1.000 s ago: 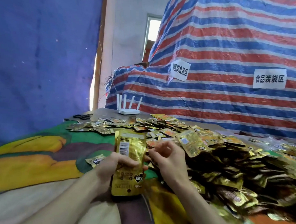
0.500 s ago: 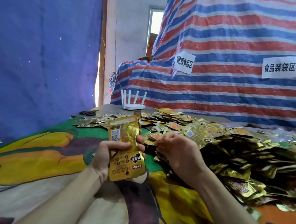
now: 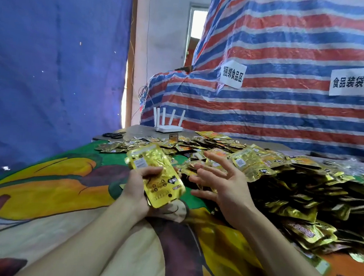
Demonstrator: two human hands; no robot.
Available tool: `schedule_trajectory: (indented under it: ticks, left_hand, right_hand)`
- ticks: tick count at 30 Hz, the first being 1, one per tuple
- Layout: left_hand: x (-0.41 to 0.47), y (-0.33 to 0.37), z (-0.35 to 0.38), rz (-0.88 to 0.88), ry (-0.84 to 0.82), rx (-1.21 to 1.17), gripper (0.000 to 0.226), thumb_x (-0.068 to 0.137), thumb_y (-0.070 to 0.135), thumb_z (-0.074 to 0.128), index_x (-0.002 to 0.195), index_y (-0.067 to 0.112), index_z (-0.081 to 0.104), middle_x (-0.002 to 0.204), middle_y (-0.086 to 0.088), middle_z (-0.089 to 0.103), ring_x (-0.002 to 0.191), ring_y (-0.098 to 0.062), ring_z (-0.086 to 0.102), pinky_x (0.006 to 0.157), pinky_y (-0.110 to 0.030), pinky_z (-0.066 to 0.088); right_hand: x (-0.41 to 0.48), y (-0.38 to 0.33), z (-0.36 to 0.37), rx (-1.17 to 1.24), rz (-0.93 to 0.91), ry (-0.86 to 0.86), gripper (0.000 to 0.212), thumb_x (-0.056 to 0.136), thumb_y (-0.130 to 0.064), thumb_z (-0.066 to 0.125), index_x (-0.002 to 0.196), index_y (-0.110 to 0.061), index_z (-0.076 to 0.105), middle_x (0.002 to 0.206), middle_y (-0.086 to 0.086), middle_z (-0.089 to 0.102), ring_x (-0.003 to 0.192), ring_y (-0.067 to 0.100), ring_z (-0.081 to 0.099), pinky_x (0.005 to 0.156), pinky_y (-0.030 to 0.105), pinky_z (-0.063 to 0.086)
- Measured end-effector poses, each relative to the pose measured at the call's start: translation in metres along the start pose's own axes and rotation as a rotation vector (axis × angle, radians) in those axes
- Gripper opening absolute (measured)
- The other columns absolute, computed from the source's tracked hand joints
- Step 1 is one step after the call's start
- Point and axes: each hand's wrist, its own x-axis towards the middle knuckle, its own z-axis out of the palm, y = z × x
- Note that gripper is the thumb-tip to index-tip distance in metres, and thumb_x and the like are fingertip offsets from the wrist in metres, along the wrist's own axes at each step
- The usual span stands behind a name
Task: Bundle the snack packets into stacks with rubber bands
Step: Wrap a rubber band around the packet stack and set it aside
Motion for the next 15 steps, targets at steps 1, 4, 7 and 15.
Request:
schedule_trajectory:
  ticks: [1, 4, 7, 15]
  left_hand:
    - [0.001, 0.001, -0.001, 0.022, 0.060, -0.025, 0.024, 0.074, 0.013, 0.059, 0.086, 0.001, 0.076, 0.089, -0.018, 0.076, 0.069, -0.033, 0.074, 0.070, -0.044, 0.055]
    - [0.003, 0.002, -0.002, 0.074, 0.169, -0.092, 0.011, 0.081, 0.014, 0.062, 0.080, 0.010, 0.072, 0.077, -0.013, 0.076, 0.057, -0.031, 0.072, 0.068, -0.041, 0.051]
    - [0.003, 0.001, 0.002, 0.096, 0.139, -0.142, 0.017, 0.074, 0.012, 0.065, 0.064, 0.008, 0.078, 0.076, -0.014, 0.076, 0.059, -0.033, 0.073, 0.060, -0.039, 0.055]
    - [0.000, -0.014, 0.024, 0.181, -0.151, -0.075, 0.017, 0.079, 0.020, 0.069, 0.079, 0.008, 0.082, 0.094, -0.016, 0.076, 0.083, -0.029, 0.076, 0.063, -0.037, 0.061]
  right_hand:
    - [-0.001, 0.003, 0.002, -0.047, 0.009, 0.001, 0.045, 0.083, -0.002, 0.078, 0.120, -0.025, 0.069, 0.114, 0.014, 0.073, 0.092, 0.030, 0.076, 0.062, 0.040, 0.062]
    - [-0.006, 0.011, 0.014, -0.172, 0.055, -0.042, 0.058, 0.074, -0.007, 0.088, 0.122, -0.031, 0.067, 0.124, 0.010, 0.064, 0.095, 0.024, 0.075, 0.068, 0.045, 0.063]
    - [-0.011, 0.020, 0.028, -0.205, 0.045, -0.129, 0.066, 0.071, -0.007, 0.089, 0.126, -0.032, 0.063, 0.125, 0.005, 0.061, 0.095, 0.020, 0.075, 0.075, 0.044, 0.063]
    - [-0.010, 0.027, 0.038, -0.256, -0.203, -0.005, 0.073, 0.070, 0.000, 0.088, 0.129, -0.027, 0.056, 0.115, -0.007, 0.071, 0.103, 0.004, 0.070, 0.085, 0.019, 0.055]
